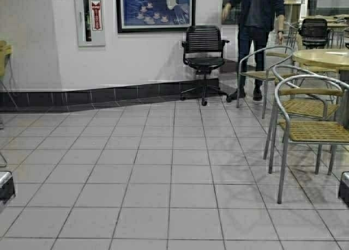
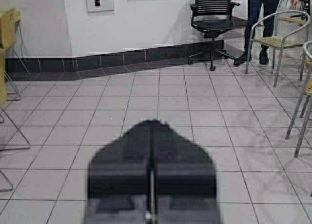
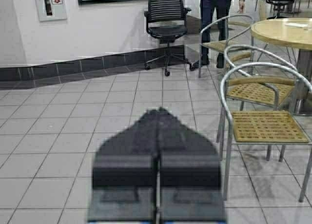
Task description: Push the chairs under the table
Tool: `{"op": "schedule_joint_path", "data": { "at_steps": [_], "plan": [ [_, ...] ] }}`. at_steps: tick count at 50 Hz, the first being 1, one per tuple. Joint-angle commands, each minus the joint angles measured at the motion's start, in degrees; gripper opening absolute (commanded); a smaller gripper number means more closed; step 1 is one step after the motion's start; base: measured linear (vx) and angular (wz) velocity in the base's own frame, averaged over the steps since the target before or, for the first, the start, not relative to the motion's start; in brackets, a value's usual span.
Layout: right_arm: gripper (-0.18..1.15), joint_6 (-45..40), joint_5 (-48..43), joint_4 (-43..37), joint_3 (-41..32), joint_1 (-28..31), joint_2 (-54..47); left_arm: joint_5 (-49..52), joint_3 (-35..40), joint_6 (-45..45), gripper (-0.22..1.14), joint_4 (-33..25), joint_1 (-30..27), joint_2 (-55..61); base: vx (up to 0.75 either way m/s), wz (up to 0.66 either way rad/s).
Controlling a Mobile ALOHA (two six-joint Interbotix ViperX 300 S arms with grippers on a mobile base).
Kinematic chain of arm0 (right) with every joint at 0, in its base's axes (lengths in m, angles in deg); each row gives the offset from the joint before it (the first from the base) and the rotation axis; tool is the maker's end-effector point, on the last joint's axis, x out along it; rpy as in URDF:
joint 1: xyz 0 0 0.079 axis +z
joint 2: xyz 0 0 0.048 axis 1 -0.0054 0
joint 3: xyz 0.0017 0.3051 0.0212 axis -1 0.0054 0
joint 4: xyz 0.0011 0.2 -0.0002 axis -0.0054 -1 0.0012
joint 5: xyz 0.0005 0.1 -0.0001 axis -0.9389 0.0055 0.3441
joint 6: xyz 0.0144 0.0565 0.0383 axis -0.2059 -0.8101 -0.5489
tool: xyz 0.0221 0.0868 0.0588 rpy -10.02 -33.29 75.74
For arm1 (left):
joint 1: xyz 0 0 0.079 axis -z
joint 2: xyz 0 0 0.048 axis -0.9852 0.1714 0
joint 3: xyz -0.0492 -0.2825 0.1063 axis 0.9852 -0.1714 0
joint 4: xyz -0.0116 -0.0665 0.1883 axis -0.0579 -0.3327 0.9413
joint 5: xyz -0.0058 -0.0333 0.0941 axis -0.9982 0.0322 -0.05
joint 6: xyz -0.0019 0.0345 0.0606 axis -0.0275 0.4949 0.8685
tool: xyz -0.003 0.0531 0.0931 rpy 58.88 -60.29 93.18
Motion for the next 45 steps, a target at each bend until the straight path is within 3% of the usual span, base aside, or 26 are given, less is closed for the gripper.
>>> {"op": "schedule_joint_path", "data": {
  "at_steps": [1,7,45],
  "plan": [
    [0.01,-0.44,0.53,-0.18,-0.79,0.18,0.00,2.29,1.23,0.09,-0.04,0.44,0.53,-0.53,0.00,0.00],
    [0.05,-0.53,3.52,-0.18,-1.58,0.18,0.09,2.55,1.32,-0.26,0.03,0.44,0.53,-0.53,0.00,0.00],
    [0.05,-0.44,3.87,0.00,-1.32,0.18,-0.26,2.55,0.97,-1.32,0.02,0.44,0.53,-1.32,0.12,0.00]
  ]
}}
